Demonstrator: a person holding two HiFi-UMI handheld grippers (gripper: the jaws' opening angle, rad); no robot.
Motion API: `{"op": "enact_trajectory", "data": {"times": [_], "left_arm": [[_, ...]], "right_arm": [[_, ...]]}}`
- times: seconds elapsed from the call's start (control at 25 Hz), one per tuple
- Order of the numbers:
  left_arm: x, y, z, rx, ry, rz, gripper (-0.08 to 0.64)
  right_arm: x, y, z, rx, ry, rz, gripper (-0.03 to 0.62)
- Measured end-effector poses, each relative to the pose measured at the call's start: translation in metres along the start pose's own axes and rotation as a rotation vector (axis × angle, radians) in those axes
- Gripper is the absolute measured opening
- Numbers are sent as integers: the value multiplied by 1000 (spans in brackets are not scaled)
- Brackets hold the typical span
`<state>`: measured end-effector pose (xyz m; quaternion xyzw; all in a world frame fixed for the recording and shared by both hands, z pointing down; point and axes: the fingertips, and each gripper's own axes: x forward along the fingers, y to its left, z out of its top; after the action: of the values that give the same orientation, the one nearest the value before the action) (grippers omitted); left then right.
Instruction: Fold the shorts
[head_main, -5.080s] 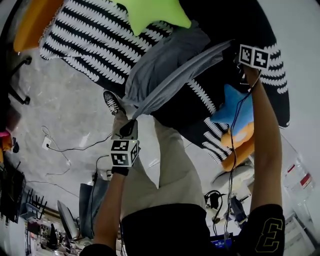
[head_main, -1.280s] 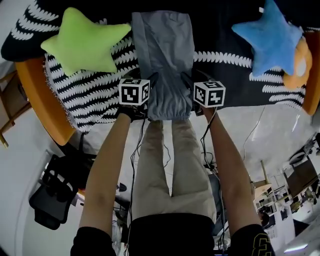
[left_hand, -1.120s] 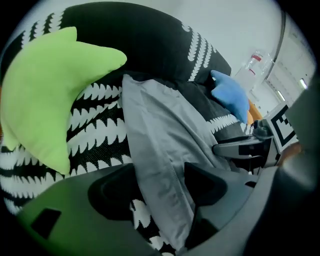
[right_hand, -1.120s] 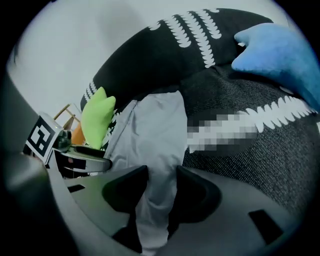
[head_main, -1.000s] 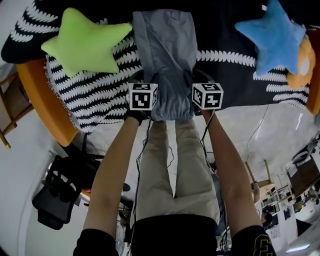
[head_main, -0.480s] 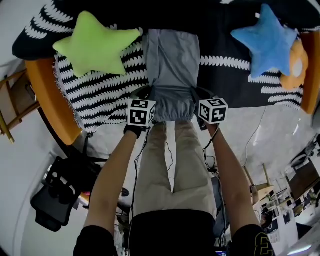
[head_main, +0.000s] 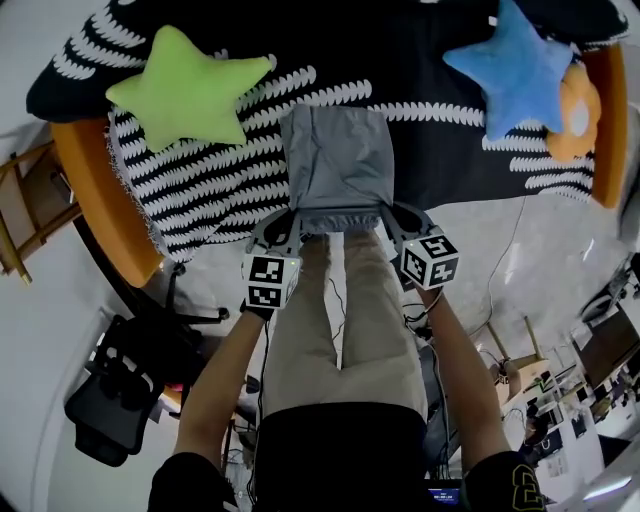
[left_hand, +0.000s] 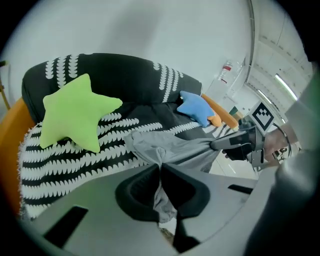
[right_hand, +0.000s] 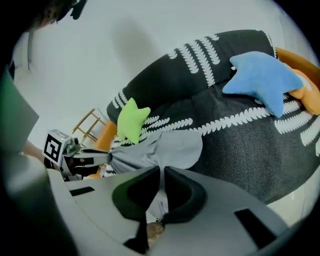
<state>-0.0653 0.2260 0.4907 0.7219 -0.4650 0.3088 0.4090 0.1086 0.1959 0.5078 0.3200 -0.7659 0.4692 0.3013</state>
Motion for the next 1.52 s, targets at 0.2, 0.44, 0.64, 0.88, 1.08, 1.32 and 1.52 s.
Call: {"op": "enact_trajectory", "data": {"times": [0.2,0.44,0.64,0.88,1.08,1.32,1.52], "left_arm": [[-10,-13,15,26,22,-46,28],[12,12,126,111,21,-113,28],[18,28,264,145,-56,-113,28],[14,38,371,190,-208,-75,28],[54,39,337,187,-255,-82,28],[132,63,144,182,-88,-59,28],[144,50,32,227,16,-97,28]], "right_arm": [[-25,3,22,-61,-49,-7,32],[-20,-11,140,-256,-123,-53,32],[-40,-23,280,-295,-249,-69,32],[-55,-23,382,-428,-344,-131,32],[-28,-53,350,-439,-351,-142,32],[83,-97,161,-415,-100,-160,32],[97,-100,47,-328,2,-141,34]]}}
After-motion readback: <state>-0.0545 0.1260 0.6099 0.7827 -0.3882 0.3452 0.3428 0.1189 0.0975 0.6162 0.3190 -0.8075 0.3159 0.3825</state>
